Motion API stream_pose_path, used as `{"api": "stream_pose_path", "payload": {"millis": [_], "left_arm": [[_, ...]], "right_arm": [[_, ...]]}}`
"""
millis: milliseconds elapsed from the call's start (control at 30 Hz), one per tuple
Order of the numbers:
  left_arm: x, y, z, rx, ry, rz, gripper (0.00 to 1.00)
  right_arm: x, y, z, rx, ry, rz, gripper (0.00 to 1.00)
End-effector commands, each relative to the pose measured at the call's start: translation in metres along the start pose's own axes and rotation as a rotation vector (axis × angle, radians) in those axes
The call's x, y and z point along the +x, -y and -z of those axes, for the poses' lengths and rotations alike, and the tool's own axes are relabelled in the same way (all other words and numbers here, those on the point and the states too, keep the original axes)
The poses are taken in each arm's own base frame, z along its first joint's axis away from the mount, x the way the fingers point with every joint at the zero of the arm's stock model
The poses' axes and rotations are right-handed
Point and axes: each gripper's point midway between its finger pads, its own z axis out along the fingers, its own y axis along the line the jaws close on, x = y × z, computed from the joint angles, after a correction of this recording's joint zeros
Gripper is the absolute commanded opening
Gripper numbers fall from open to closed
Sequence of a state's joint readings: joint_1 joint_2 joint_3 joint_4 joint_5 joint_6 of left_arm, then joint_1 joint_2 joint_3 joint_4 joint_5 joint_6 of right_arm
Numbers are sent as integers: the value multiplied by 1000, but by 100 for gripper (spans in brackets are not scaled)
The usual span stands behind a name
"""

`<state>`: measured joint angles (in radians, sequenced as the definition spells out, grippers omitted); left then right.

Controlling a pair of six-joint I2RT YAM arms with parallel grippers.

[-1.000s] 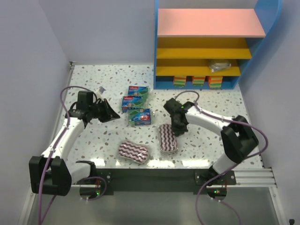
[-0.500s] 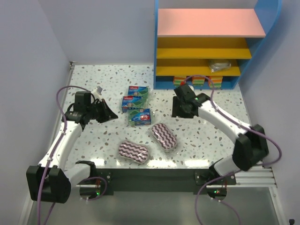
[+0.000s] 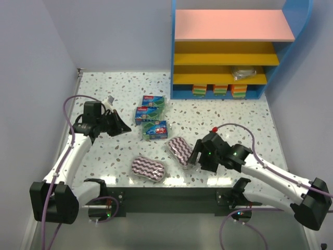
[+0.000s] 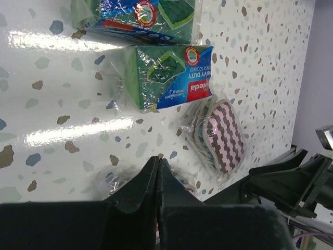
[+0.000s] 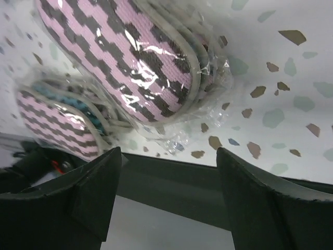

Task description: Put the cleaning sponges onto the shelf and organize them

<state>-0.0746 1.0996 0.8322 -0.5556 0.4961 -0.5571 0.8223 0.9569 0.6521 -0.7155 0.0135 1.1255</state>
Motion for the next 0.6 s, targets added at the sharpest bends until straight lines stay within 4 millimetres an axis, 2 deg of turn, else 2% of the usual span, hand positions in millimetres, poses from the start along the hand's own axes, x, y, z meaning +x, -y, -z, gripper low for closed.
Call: {"api": "stream_pose_path", "payload": {"millis": [0,67,167,300,400,467,567], "left_arm": [[-5,8,0,41,14,-18,3],[-4,7,1,32,14,-22,3],[-3,5,1,24,13,-25,3],[-4,4,2,12,13,-28,3],[-4,3,2,9,15,-30,2],[-6,3,1,6,15,-29,2],[-6,2,-1,1,10,-26,2]], "right_arm": [[-25,-19,-4,-113,146,-307,76],[-34,-17,-9,-150,207,-396,73],[-35,-11,-18,-146,218,-485,68],[-27,-7,-30,-97,178,-486,68],[-32,-9,-34,-125,205,-515,67],[-33,-7,-39,-133,212,-551,62],[-24,-5,-53,-118,169,-568,52]]}}
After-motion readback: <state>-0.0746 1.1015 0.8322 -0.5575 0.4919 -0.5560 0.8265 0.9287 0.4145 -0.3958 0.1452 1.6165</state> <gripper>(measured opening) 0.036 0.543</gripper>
